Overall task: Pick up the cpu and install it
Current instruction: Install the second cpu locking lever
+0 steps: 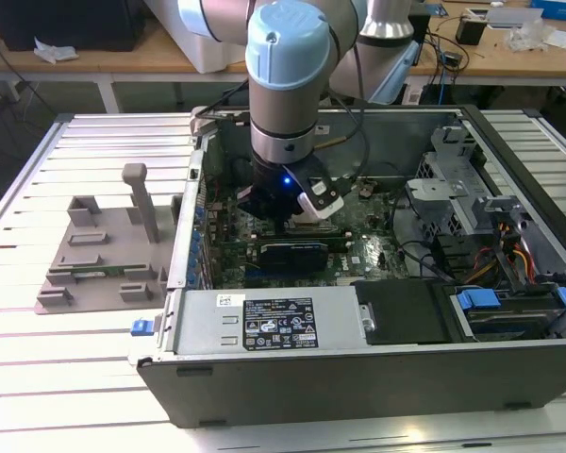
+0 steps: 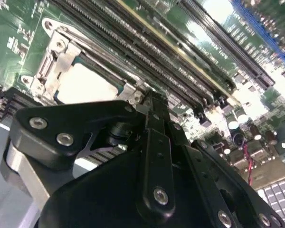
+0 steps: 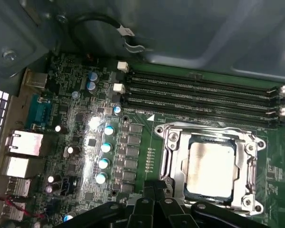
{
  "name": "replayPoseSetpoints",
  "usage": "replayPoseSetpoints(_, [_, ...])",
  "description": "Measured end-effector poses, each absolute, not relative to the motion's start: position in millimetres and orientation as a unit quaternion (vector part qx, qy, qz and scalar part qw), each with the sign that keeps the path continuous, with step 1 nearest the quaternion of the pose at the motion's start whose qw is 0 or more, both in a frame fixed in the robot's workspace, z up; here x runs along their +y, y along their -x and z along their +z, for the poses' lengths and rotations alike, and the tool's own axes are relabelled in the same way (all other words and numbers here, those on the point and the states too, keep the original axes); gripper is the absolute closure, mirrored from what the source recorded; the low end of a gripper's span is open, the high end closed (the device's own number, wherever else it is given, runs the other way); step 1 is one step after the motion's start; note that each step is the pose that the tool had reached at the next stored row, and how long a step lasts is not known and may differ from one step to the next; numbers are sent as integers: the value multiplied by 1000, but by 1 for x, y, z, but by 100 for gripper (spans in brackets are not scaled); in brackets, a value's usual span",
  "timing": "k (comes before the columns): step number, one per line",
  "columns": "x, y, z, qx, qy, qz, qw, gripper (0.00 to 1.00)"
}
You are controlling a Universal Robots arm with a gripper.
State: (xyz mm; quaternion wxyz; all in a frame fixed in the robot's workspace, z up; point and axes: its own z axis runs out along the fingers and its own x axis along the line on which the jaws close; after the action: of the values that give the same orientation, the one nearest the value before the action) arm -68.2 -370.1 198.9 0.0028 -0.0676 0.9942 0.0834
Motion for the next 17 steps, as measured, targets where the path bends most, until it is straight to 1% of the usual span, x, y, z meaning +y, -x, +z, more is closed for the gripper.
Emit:
replayPoseSetpoints(3, [-370,68,199,994,68,84,4,89])
replayPoseSetpoints(4, [-370,68,201,994,68,85,5,89])
replayPoseSetpoints(7, [-368,68,213,994,68,82,4,89])
replayPoseSetpoints(9, [-363,63,213,996,68,59,2,89])
replayPoseSetpoints(13, [-356,54,213,997,68,37,-2,89])
replayPoseSetpoints(16, [-344,40,211,998,67,14,-10,89])
replayPoseSetpoints(17, [-342,37,210,998,67,12,-12,89])
